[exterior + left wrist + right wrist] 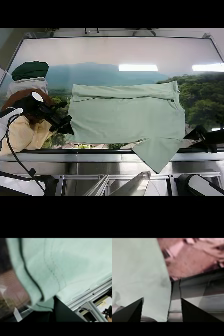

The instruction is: Fold the shirts.

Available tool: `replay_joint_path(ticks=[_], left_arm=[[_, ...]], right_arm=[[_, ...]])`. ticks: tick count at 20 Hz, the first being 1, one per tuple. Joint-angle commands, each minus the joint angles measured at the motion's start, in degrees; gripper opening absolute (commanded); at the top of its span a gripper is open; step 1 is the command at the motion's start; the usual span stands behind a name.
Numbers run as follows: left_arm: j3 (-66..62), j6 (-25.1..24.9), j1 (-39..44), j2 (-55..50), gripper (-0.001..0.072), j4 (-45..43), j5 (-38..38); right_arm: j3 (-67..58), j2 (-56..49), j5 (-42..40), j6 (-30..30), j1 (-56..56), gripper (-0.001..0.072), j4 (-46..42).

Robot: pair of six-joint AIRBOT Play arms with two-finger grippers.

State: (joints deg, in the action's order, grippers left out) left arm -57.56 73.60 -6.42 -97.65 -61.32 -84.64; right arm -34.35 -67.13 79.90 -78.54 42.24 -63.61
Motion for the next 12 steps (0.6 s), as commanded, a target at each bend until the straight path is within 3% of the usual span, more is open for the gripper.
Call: replay_joint_path(ticks=[1, 11, 12], left_arm=[[-0.09, -0.15, 0.20, 0.04, 0.0031, -0.09, 2.60], [-0.09, -0.20, 0.20, 0.04, 0.0032, -0.09, 3.34], [-0.09, -0.20, 0.20, 0.02, 0.0031, -0.09, 3.19]], right_arm=[[7.89, 0.63, -2.64, -2.03, 1.57, 0.0518, 1.16], [15.50, -2.38, -14.34, 0.57, -10.40, 0.0492, 8.44], [15.47, -2.99, -14.51, 2.38, -11.47, 0.0453, 9.97]])
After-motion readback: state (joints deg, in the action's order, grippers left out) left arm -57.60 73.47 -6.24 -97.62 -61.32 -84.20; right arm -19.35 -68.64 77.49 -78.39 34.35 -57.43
